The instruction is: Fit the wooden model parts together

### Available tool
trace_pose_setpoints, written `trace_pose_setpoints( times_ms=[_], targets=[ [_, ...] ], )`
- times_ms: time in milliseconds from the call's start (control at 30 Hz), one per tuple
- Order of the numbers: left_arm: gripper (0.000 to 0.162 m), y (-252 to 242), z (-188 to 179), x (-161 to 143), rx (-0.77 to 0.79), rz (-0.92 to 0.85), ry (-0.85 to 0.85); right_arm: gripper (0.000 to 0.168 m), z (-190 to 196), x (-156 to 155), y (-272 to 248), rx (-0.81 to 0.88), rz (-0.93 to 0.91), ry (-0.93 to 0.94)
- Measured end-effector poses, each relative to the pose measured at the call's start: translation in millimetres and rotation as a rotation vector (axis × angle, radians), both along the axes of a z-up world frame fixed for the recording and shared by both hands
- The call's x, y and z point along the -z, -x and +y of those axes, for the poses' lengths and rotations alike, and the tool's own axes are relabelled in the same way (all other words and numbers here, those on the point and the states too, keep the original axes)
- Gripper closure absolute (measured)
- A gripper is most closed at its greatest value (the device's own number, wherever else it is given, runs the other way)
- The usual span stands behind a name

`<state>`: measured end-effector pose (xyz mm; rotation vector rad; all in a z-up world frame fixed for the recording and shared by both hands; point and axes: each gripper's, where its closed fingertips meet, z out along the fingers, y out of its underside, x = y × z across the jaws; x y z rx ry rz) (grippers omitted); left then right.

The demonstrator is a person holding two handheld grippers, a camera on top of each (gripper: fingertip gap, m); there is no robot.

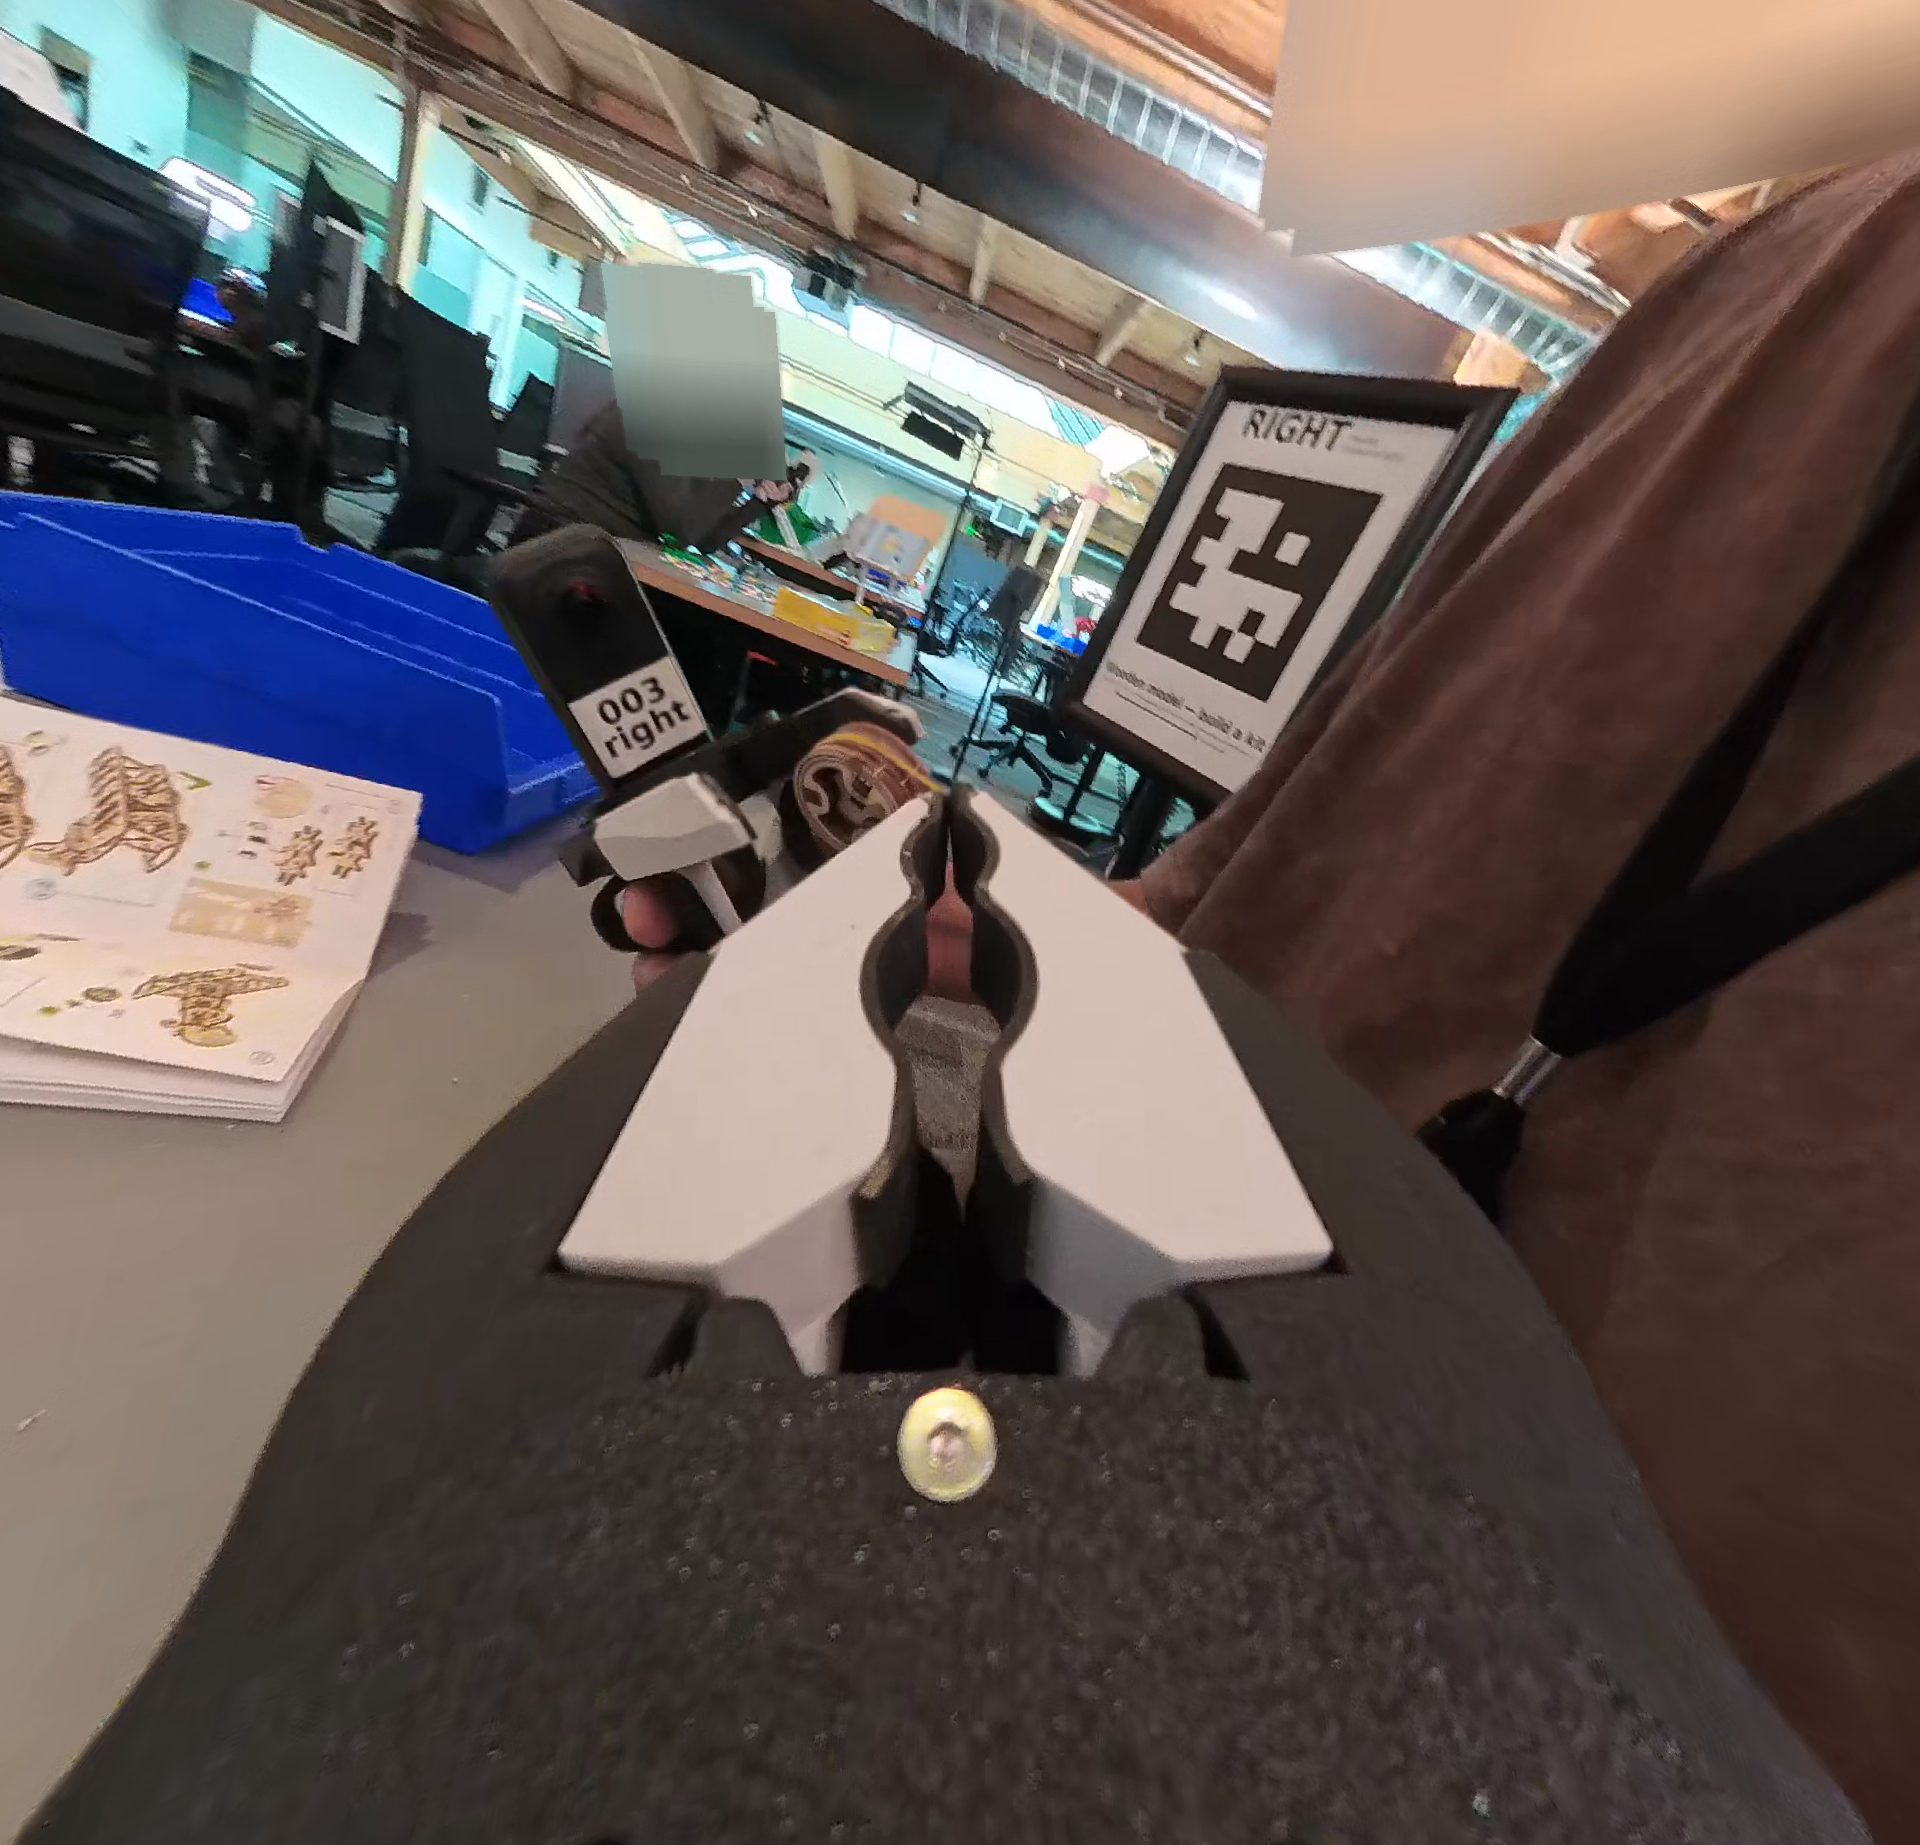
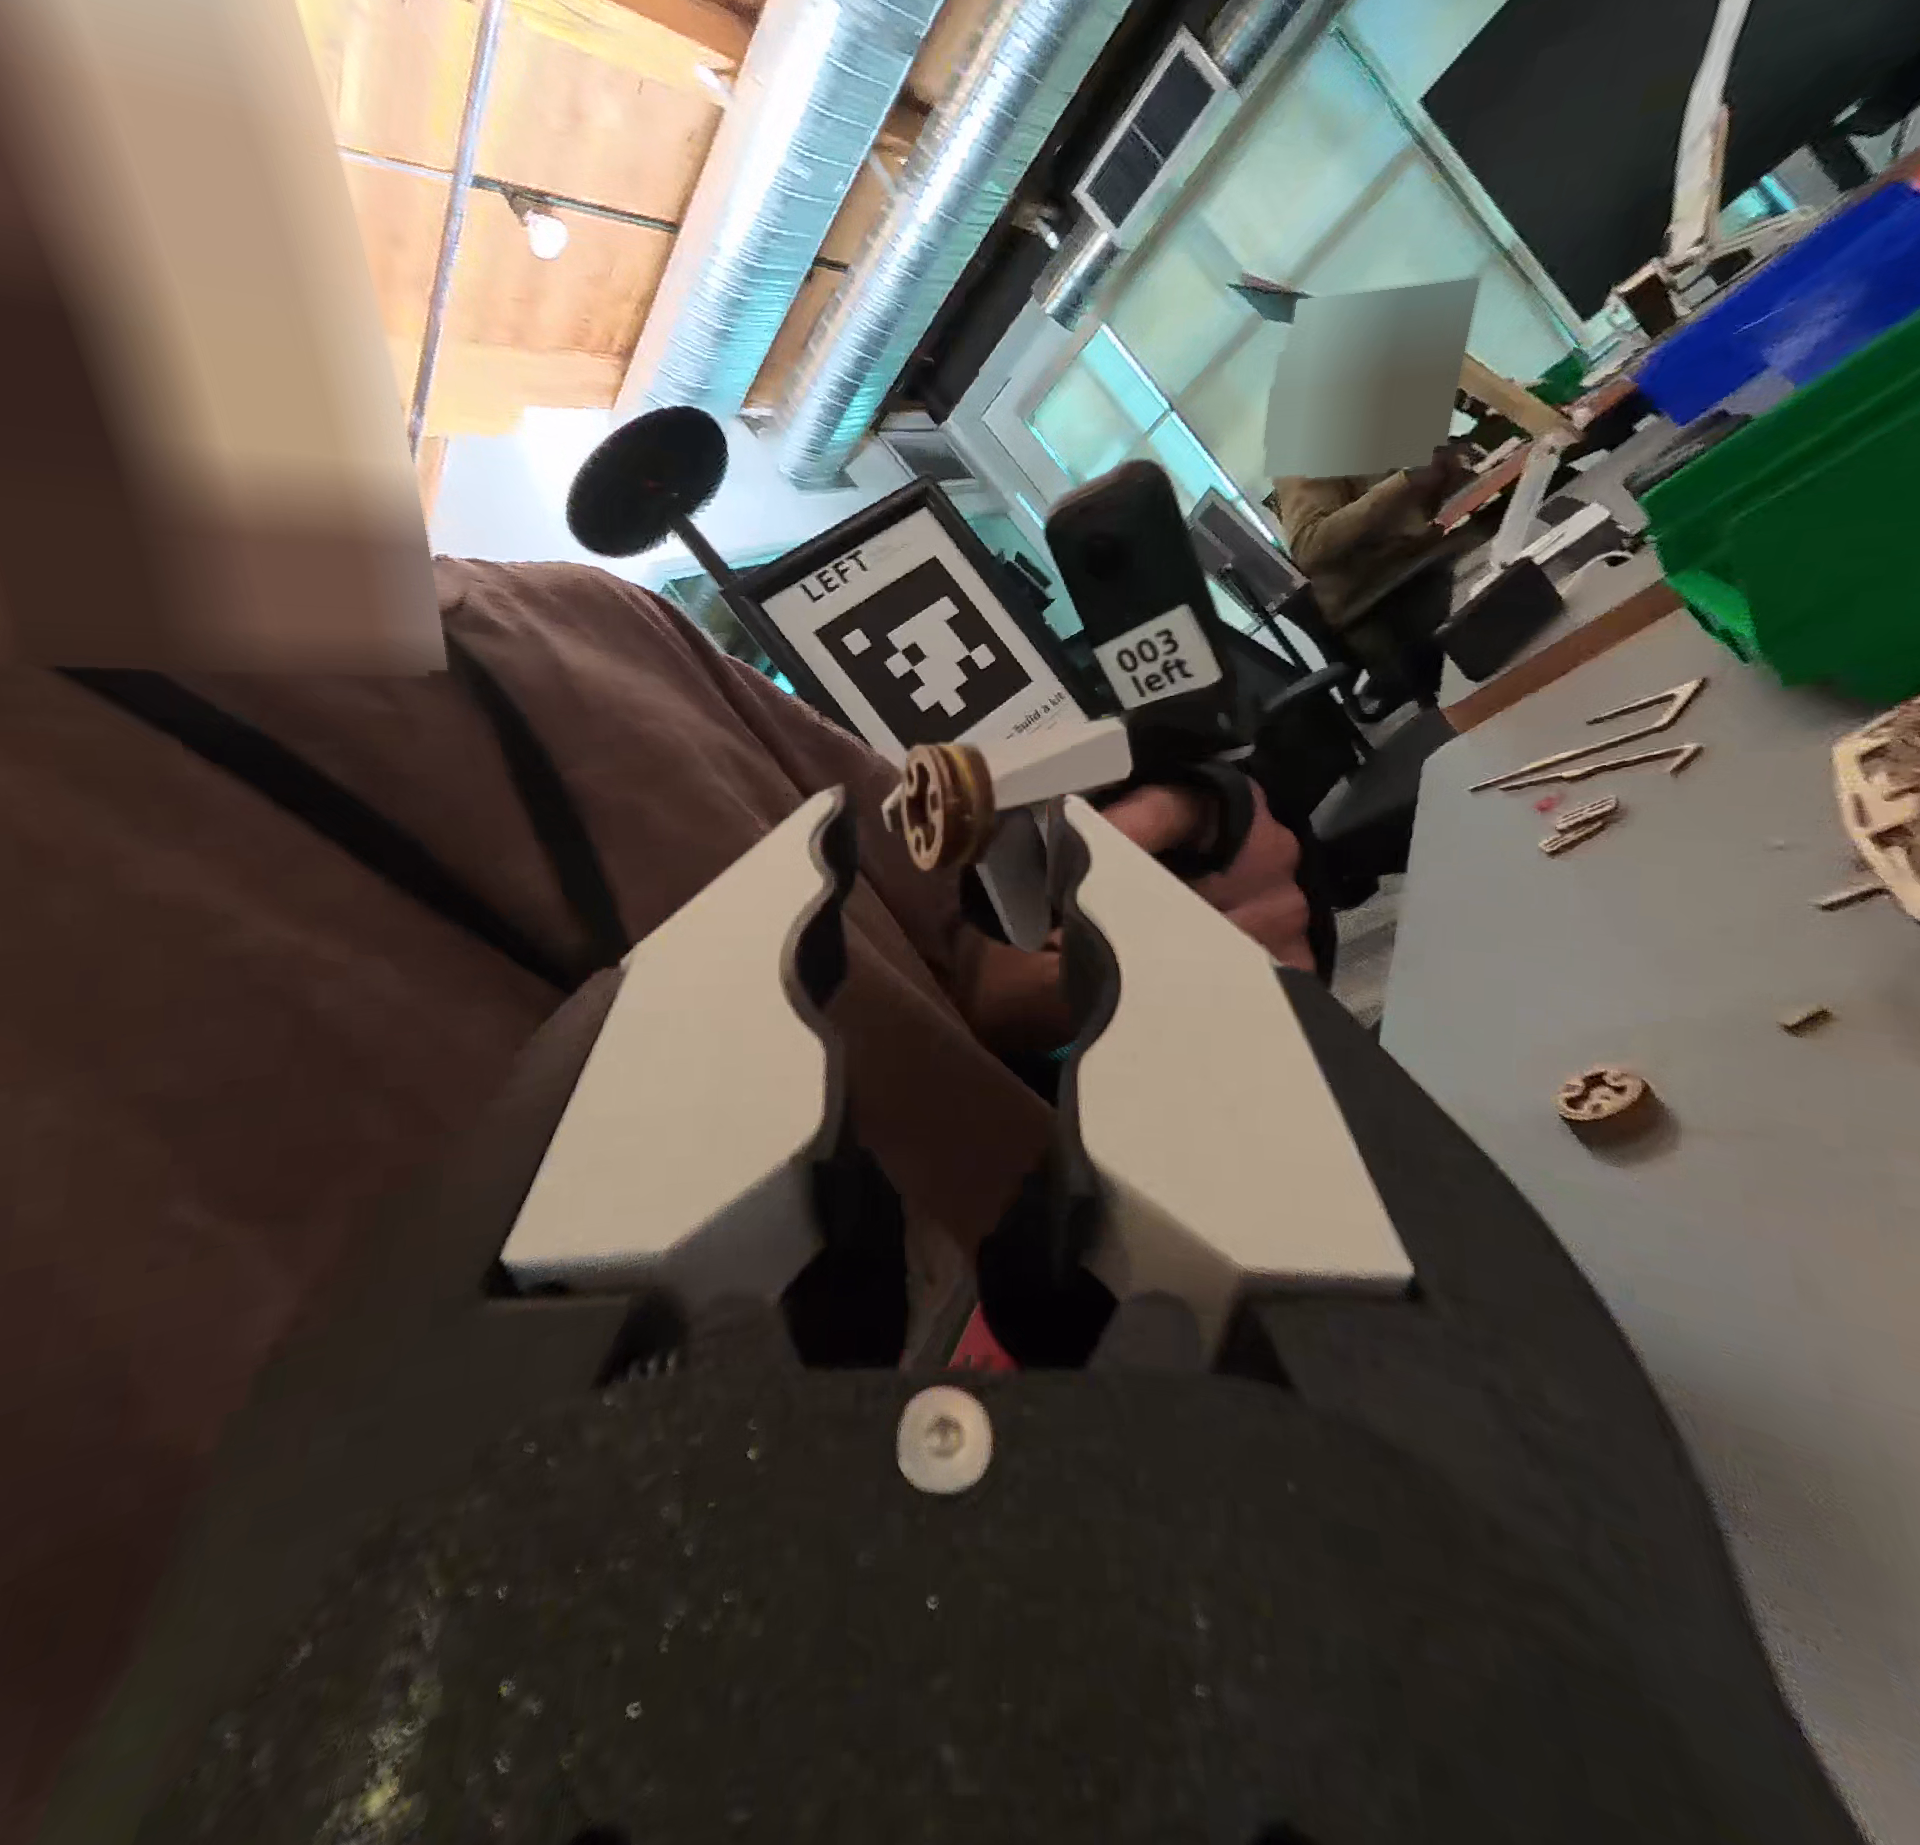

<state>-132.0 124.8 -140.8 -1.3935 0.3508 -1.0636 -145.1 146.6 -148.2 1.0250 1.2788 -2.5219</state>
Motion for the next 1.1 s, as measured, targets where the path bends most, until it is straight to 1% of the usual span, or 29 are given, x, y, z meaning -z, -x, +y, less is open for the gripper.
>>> trace_pose_setpoints(
  times_ms=[67,100,133,300,400,467,533,633,667,700,767,800,833,900,933,1000,1100],
  targets=[
    [0.162,-2,0,1,0.013,0.022,0.002,0.135,-7,-2,-1,-0.032,0.006,-0.010],
    [0.162,-2,0,1,0.013,0.025,-0.001,0.141,-10,-2,-1,-0.043,0.004,-0.013],
    [0.162,-3,-1,1,0.025,0.024,-0.003,0.157,-12,0,-1,-0.045,-0.004,-0.037],
    [0.162,3,4,6,-0.047,0.084,0.008,0.157,-6,1,-3,-0.004,0.000,-0.042],
    [0.162,15,2,12,-0.115,0.140,0.016,0.158,8,-3,-8,0.028,0.014,0.047],
    [0.157,24,-1,16,-0.155,0.144,0.031,0.157,12,7,-8,0.048,-0.021,0.026],
    [0.154,30,-4,22,-0.188,0.160,0.051,0.157,12,10,-9,0.052,-0.038,0.019],
    [0.154,53,-6,29,-0.317,0.171,0.071,0.157,22,17,-4,0.117,-0.090,0.010],
    [0.153,65,-5,33,-0.387,0.180,0.088,0.157,28,28,2,0.166,-0.158,-0.024],
    [0.153,78,-5,40,-0.459,0.208,0.109,0.157,35,49,8,0.226,-0.272,-0.094],
    [0.153,103,-5,61,-0.604,0.302,0.175,0.157,55,105,12,0.352,-0.553,-0.290],
    [0.152,112,-7,71,-0.649,0.343,0.204,0.157,65,129,7,0.392,-0.674,-0.356],
    [0.152,117,-8,79,-0.676,0.371,0.229,0.157,70,146,1,0.392,-0.783,-0.375],
    [0.153,127,-10,91,-0.727,0.396,0.265,0.157,72,165,-9,0.364,-0.902,-0.380],
    [0.153,129,-10,95,-0.729,0.398,0.283,0.157,75,174,-13,0.366,-0.940,-0.433],
    [0.153,128,-10,102,-0.704,0.417,0.311,0.157,79,185,-20,0.366,-1.007,-0.520],
    [0.152,128,-10,122,-0.688,0.527,0.371,0.156,76,197,-30,0.303,-1.103,-0.566]
  ],
)
